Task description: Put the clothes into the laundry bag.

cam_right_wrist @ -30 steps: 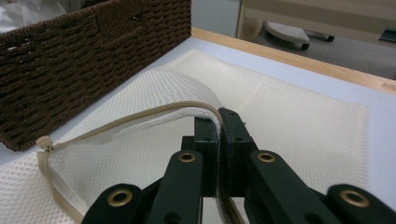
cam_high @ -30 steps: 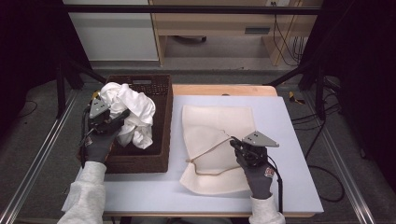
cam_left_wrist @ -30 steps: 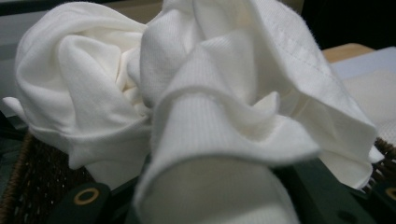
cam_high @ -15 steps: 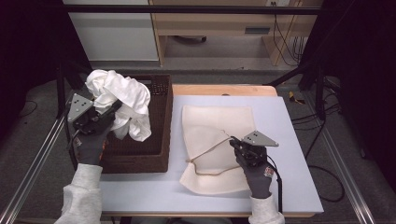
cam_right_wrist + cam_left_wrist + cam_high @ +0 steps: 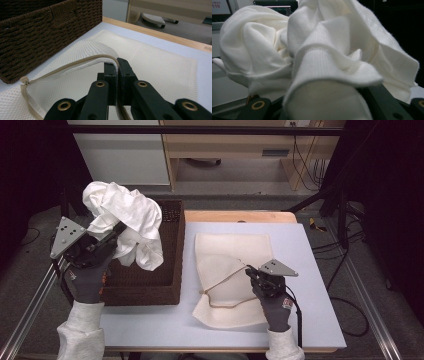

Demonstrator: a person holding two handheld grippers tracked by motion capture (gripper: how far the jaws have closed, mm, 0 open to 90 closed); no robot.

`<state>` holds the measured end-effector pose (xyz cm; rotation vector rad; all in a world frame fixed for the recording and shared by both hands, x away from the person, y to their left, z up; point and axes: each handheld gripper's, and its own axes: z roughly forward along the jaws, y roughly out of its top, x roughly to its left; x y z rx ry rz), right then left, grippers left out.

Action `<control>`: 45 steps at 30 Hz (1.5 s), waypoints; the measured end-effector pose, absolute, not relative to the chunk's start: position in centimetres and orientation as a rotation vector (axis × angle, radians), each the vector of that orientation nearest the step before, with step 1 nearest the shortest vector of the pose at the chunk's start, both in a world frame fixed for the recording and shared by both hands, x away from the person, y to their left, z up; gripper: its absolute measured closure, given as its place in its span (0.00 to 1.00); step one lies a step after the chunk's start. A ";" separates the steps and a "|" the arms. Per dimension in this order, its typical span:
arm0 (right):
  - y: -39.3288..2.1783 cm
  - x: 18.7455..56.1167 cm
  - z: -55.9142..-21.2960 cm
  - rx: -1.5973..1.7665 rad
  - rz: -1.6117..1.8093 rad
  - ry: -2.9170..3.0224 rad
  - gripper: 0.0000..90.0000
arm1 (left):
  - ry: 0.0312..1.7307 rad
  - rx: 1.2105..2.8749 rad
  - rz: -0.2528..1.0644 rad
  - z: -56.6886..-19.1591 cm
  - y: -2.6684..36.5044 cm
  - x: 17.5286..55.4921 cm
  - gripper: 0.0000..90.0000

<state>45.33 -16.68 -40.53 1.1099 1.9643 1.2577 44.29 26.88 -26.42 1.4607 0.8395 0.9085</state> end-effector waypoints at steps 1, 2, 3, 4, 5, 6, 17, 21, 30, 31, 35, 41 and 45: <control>-16.7 45.3 -40.5 1.108 1.256 1.965 0.97 | 0.829 1.459 0.902 -26.2 26.7 44.1 0.75; -16.6 45.3 -40.5 1.108 1.256 1.965 0.97 | 0.816 1.460 0.896 -26.1 26.5 43.9 0.75; -16.6 45.4 -40.5 1.109 1.258 1.965 0.97 | 0.801 1.463 0.893 -25.9 26.2 43.7 0.75; -16.6 45.4 -40.5 1.109 1.257 1.965 0.97 | 0.790 1.464 0.887 -25.8 26.0 43.5 0.75; -16.6 45.4 -40.5 1.107 1.257 1.964 0.97 | 0.778 1.469 0.884 -25.6 25.7 43.2 0.75; -16.6 45.4 -40.5 1.108 1.258 1.962 0.97 | 0.765 1.471 0.882 -25.5 25.4 43.0 0.75; -16.7 45.7 -40.3 1.110 1.265 1.957 0.97 | 0.648 1.527 0.797 -25.7 20.4 41.8 0.75; -16.8 45.8 -40.3 1.114 1.268 1.952 0.97 | 0.611 1.551 0.769 -26.0 18.7 41.5 0.75; -16.9 46.1 -40.4 1.124 1.274 1.949 0.97 | 0.524 1.601 0.704 -27.1 15.6 40.3 0.75; -16.9 46.1 -40.3 1.128 1.275 1.949 0.97 | 0.518 1.602 0.695 -27.3 15.4 40.1 0.75; -17.0 46.2 -40.4 1.127 1.273 1.949 0.97 | 0.487 1.632 0.639 -28.1 14.2 39.4 0.75; -17.1 46.3 -40.4 1.129 1.275 1.946 0.97 | 0.449 1.676 0.589 -29.7 12.4 38.5 0.75; -17.1 46.4 -40.4 1.133 1.274 1.944 0.97 | 0.429 1.710 0.552 -30.9 11.4 38.1 0.75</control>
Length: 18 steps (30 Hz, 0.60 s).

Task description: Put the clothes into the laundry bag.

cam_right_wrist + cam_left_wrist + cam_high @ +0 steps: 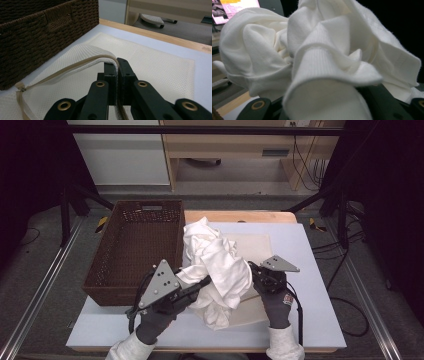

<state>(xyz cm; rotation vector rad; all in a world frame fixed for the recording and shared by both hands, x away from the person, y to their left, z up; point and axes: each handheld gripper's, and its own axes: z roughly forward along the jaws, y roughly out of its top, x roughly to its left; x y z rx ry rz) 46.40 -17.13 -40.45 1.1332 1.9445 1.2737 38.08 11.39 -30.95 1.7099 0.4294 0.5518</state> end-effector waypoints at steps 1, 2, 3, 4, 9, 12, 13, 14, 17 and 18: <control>-17.1 46.4 -40.5 1.133 1.272 1.945 0.97 | 0.428 1.717 0.547 -31.2 11.3 38.0 0.75; -17.1 46.5 -40.5 1.134 1.272 1.945 0.97 | 0.428 1.723 0.540 -31.4 11.1 38.0 0.75; -17.1 46.5 -40.6 1.132 1.267 1.947 0.97 | 0.426 1.733 0.533 -31.8 11.0 38.0 0.75; -17.1 46.5 -40.6 1.135 1.266 1.946 0.97 | 0.423 1.744 0.526 -32.1 10.8 37.9 0.75; -17.3 46.6 -40.6 1.141 1.272 1.941 0.97 | 0.410 1.798 0.486 -34.0 9.9 37.6 0.75; -17.3 46.7 -40.7 1.140 1.271 1.937 0.97 | 0.401 1.836 0.456 -35.3 9.4 37.4 0.75; -17.3 46.7 -40.7 1.142 1.272 1.936 0.97 | 0.401 1.850 0.445 -35.8 9.2 37.4 0.75; -17.3 46.7 -40.7 1.143 1.270 1.934 0.97 | 0.400 1.868 0.434 -36.4 9.0 37.4 0.75; -17.3 46.8 -40.8 1.147 1.273 1.935 0.97 | 0.398 1.918 0.410 -37.8 8.4 37.9 0.75; -17.3 46.8 -40.9 1.145 1.267 1.938 0.97 | 0.396 1.931 0.401 -38.3 8.2 38.0 0.75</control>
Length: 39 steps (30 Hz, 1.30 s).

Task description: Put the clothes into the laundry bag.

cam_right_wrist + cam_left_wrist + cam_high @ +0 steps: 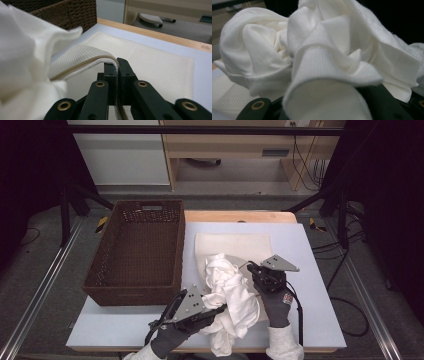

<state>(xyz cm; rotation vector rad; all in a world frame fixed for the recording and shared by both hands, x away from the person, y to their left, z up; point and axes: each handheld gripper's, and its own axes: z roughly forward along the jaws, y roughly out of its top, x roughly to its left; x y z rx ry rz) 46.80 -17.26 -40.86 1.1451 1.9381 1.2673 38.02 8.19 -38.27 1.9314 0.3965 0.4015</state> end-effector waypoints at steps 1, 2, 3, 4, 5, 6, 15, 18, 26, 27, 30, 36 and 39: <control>-17.2 46.8 -40.9 1.146 1.268 1.938 0.97 | 0.395 1.948 0.395 -38.6 8.0 38.2 0.75; -17.2 46.8 -40.9 1.145 1.266 1.940 0.97 | 0.392 1.961 0.392 -39.0 7.7 38.3 0.75; -17.1 46.9 -41.0 1.148 1.266 1.940 0.97 | 0.391 1.972 0.387 -39.3 7.5 38.4 0.75; -17.1 46.9 -41.0 1.149 1.264 1.941 0.97 | 0.387 1.986 0.385 -39.6 7.2 38.5 0.75; -17.1 46.9 -41.1 1.147 1.263 1.943 0.97 | 0.389 1.997 0.382 -39.9 6.9 38.6 0.75; -17.1 46.9 -41.1 1.149 1.262 1.943 0.97 | 0.390 2.007 0.377 -40.2 6.7 38.8 0.75; -16.8 47.0 -41.5 1.147 1.251 1.952 0.97 | 0.434 2.092 0.341 -42.5 4.5 40.9 0.74; -16.6 47.1 -41.9 1.146 1.231 1.970 0.97 | 0.460 2.129 0.334 -43.5 3.8 41.6 0.73; -16.7 47.2 -42.4 1.150 1.206 1.979 0.97 | 0.487 2.163 0.294 -44.7 2.8 42.3 0.67; -16.7 47.1 -42.5 1.150 1.209 1.979 0.97 | 0.489 2.153 0.292 -44.7 2.9 42.3 0.63; -16.9 47.1 -42.5 1.151 1.209 1.977 0.97 | 0.491 2.122 0.335 -43.8 3.5 41.7 0.46; -16.9 47.0 -42.5 1.145 1.212 1.973 0.97 | 0.552 2.121 0.465 -42.2 4.3 42.2 0.10; -16.8 46.9 -42.5 1.138 1.205 1.978 0.97 | 0.628 2.154 0.378 -43.4 4.0 44.3 0.00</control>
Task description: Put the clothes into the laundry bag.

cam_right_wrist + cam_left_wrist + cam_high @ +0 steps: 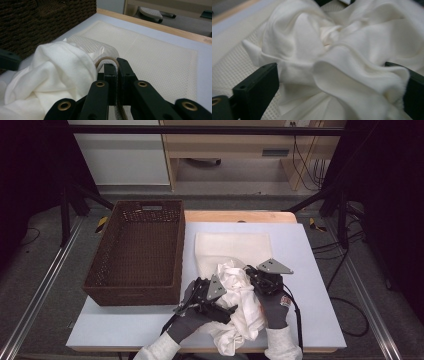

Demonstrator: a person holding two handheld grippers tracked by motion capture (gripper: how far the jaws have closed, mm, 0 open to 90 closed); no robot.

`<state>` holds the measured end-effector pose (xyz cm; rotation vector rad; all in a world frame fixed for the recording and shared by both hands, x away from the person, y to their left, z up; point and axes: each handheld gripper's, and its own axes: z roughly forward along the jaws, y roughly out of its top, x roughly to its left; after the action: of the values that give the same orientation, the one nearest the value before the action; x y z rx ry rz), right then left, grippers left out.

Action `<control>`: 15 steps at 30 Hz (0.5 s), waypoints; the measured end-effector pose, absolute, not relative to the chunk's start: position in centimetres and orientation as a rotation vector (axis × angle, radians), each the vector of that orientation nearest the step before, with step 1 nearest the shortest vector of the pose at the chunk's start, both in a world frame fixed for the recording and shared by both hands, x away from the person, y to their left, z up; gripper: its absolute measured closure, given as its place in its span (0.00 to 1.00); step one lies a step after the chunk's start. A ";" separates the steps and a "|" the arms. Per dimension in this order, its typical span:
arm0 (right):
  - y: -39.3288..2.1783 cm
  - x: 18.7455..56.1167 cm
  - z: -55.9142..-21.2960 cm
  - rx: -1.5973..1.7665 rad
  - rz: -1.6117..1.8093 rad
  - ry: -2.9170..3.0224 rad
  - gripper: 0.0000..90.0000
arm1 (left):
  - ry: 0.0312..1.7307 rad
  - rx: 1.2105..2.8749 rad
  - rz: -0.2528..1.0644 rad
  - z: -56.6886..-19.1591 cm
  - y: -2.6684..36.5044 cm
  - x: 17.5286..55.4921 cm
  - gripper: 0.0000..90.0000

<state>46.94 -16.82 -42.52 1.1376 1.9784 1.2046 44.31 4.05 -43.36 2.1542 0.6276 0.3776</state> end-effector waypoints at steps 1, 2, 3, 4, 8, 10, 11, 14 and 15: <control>-16.8 46.9 -42.6 1.136 1.199 1.981 0.97 | 0.657 2.156 0.298 -43.9 4.0 45.1 0.00; -16.8 46.9 -42.6 1.134 1.196 1.983 0.97 | 0.685 2.153 0.219 -44.5 4.0 45.8 0.00; -16.7 46.9 -42.7 1.132 1.191 1.985 0.97 | 0.694 2.150 0.178 -44.9 4.0 46.3 0.00; -16.7 47.0 -42.7 1.129 1.185 1.990 0.97 | 0.690 2.149 0.164 -45.2 4.0 46.6 0.01; -16.6 47.1 -43.0 1.133 1.176 1.996 0.97 | 0.623 2.139 0.177 -45.1 4.1 46.0 0.25; -16.6 47.1 -43.0 1.135 1.175 1.991 0.97 | 0.594 2.139 0.171 -45.0 4.0 45.6 0.48; -16.6 47.0 -43.0 1.134 1.177 1.990 0.97 | 0.594 2.138 0.177 -45.0 3.9 45.3 0.53; -16.6 47.0 -43.0 1.134 1.182 1.986 0.97 | 0.575 2.158 0.208 -44.6 3.7 44.7 0.65; -16.7 47.0 -43.0 1.136 1.185 1.985 0.97 | 0.557 2.165 0.228 -44.3 3.6 44.3 0.68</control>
<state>46.97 -16.67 -43.01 1.1365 1.9849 1.1849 44.34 3.62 -44.33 2.1654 0.5570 0.2279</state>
